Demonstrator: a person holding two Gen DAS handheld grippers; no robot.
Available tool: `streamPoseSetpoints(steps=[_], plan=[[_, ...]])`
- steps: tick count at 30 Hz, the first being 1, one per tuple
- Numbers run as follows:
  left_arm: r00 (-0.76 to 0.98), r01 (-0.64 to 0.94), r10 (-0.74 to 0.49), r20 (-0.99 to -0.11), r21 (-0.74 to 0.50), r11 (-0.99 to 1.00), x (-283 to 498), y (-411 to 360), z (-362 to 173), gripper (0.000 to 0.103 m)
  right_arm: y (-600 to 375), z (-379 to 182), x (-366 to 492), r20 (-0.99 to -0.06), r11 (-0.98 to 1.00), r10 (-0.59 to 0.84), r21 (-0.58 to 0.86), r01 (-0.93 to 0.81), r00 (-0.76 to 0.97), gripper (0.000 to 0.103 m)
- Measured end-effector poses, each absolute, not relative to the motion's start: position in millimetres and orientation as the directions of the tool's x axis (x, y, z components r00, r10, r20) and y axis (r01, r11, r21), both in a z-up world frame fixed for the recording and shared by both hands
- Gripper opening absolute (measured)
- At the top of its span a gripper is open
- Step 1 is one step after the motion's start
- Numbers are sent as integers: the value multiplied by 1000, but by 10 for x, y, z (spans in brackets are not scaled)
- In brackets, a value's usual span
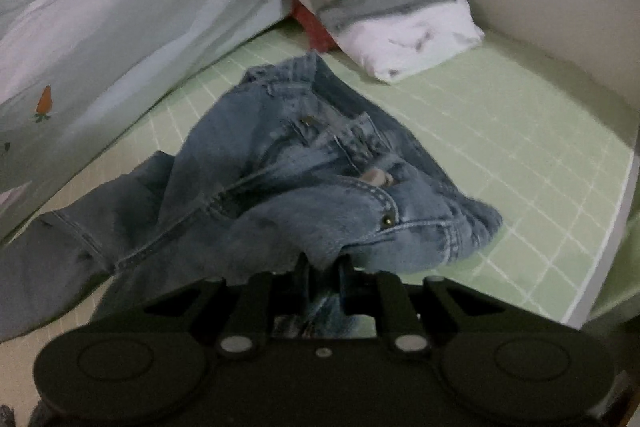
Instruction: Fold clothes
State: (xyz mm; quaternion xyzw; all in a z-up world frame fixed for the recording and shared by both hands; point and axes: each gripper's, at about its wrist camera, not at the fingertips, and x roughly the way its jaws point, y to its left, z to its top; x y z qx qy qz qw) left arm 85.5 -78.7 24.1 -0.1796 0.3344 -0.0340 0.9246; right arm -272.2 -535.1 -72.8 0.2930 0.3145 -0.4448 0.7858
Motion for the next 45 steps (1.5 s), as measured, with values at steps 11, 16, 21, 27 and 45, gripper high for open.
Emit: streamPoseSetpoints(steps=[11,16,21,27,45], plan=[[627,-134,-165,-761,-314,940,766,-270,-433,88,-5159,-855,-2700,-778,366,-526,158,917,344,47],[535,-109,-225,-814,-330,938,946,-211,-735,88,-4970,-952,-2551,-798,309,-525,145,940,296,73],[489,52,-317,-813,-335,941,1202,-497,-858,88,-4816,-956,-2288,-815,293,-533,77,953,229,81],[455,161,-364,-813,-327,931,1452,-695,-939,43,-4761,-965,-2153,-826,246,-538,36,969,168,82],[600,-29,0,-800,-22,999,1967,-355,-754,82,-4758,-1060,-1901,-856,253,-515,-89,963,56,83]])
